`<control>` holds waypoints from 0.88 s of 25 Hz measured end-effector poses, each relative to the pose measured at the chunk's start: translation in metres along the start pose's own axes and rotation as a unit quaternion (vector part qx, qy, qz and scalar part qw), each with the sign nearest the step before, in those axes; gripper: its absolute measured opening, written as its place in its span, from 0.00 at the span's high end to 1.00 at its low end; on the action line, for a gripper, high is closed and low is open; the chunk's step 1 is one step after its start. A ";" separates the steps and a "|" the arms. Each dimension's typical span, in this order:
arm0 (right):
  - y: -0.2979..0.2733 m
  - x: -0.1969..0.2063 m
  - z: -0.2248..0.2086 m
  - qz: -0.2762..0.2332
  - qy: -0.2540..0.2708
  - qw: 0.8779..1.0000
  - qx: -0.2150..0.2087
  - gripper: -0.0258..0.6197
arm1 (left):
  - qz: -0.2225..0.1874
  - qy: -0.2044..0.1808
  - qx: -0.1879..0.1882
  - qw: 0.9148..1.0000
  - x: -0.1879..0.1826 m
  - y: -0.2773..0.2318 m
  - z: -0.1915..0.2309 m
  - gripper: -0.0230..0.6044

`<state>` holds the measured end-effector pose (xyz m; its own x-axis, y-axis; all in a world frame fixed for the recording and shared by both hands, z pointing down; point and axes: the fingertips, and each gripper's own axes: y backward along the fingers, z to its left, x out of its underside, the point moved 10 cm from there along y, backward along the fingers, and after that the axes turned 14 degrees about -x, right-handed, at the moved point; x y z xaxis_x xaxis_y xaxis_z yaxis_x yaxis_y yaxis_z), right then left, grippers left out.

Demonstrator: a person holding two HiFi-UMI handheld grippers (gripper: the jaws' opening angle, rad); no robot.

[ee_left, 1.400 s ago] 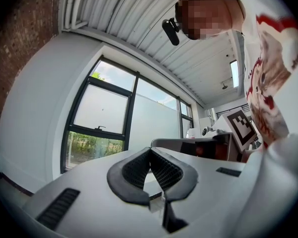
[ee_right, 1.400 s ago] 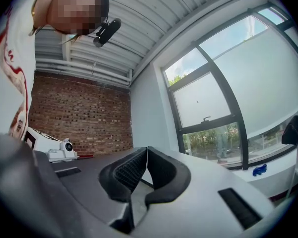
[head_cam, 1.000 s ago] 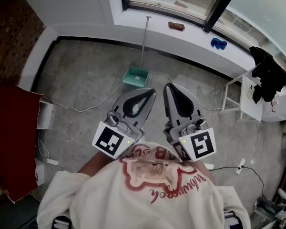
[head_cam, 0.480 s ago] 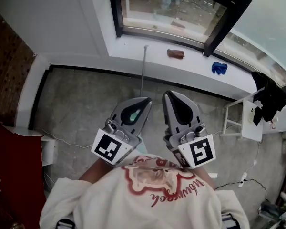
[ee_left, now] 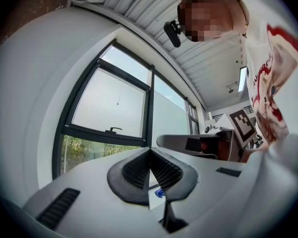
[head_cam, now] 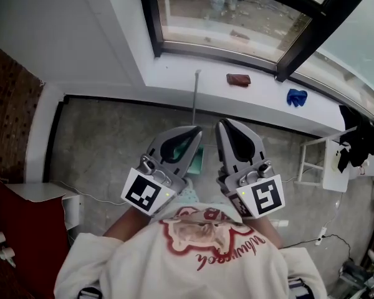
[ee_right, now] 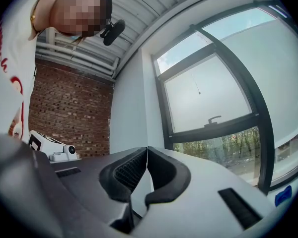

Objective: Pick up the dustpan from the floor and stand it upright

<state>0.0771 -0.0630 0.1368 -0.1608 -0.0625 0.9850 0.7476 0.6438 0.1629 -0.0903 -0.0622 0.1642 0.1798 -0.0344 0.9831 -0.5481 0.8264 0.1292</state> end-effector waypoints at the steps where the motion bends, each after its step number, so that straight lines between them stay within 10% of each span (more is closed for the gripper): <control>1: -0.004 0.000 -0.005 0.001 0.000 1.000 0.001 0.92 | 0.000 0.004 -0.001 1.000 0.002 -0.005 0.004 0.93; 22: -0.045 0.060 -0.091 0.074 -0.024 0.997 -0.026 0.92 | 0.016 0.022 -0.072 0.997 0.052 -0.077 0.054 0.93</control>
<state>0.0926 -0.1646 0.1938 -0.0761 0.0666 0.9949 0.7970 0.6036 0.0206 -0.0824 -0.1579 0.2119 0.2016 0.0154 0.9793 -0.4314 0.8991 0.0746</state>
